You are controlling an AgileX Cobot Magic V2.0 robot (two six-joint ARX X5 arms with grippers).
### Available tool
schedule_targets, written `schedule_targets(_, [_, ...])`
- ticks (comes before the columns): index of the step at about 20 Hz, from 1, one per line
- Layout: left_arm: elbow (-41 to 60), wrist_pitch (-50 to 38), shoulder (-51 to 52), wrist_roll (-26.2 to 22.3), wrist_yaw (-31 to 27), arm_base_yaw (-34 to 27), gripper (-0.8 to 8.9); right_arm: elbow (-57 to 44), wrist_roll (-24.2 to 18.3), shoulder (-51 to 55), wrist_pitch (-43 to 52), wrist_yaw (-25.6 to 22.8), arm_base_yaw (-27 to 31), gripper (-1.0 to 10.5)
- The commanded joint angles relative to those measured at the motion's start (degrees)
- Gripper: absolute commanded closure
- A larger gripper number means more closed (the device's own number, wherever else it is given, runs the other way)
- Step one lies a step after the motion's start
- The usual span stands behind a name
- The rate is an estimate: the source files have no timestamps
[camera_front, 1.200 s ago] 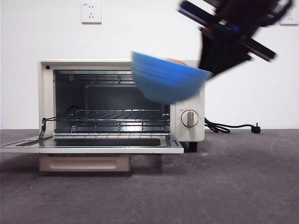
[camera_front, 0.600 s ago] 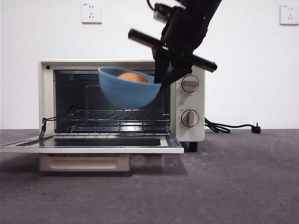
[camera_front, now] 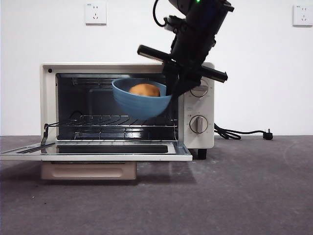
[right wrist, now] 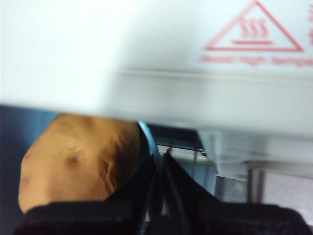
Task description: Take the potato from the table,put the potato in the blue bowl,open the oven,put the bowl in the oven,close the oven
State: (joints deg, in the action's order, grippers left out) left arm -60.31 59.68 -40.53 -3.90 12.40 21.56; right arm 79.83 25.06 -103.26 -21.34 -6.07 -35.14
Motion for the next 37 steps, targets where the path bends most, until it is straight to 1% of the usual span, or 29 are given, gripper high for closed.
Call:
schedule_targets(1, [0.3, 0.0, 0.1, -0.7, 0.0, 0.2, 8.21, 0.2, 1.1, -1.5, 0.3, -0.3, 0.3, 9.6])
schedule_targets(6, [0.2, 0.0, 0.1, -0.9, 0.0, 0.2, 8.21, 0.2, 1.1, -1.9, 0.4, -0.3, 0.3, 9.6])
schedule_targets(8, [0.2, 0.0, 0.1, -0.9, 0.0, 0.2, 8.21, 0.2, 1.1, -1.9, 0.8, -0.3, 0.3, 9.0])
schedule_targets(11, [0.2, 0.0, 0.1, -0.9, 0.0, 0.2, 8.21, 0.2, 1.5, -1.9, 1.0, -0.3, 0.3, 7.7])
schedule_targets(13, [0.2, 0.0, 0.1, -0.9, 0.0, 0.2, 8.22, 0.2, 1.8, -1.9, 1.1, -0.2, 0.3, 7.2])
schedule_targets(20, [0.2, 0.0, 0.1, -0.9, 0.0, 0.2, 8.21, 0.2, 1.9, -0.4, 1.1, -0.1, 0.3, 7.2])
schedule_targets(25, [0.2, -0.2, 0.1, -0.9, -0.2, 0.2, 8.21, 0.2, 1.7, 2.2, -1.9, 0.0, 0.2, 7.2])
schedule_targets(31, [0.3, -1.6, -0.5, -0.9, -0.4, 0.2, 8.22, 0.2, -0.8, 7.3, -7.8, 0.4, 0.1, 7.3])
schedule_targets(34, [0.3, -2.5, -1.4, -1.0, -0.6, 0.0, 8.22, 0.2, -4.6, 10.6, -12.7, 3.1, 0.1, 7.3])
schedule_targets(37, [0.4, -4.3, -3.0, -0.5, -0.6, -0.7, 8.22, 0.2, -9.6, 14.3, -18.3, 5.2, 0.1, 7.3])
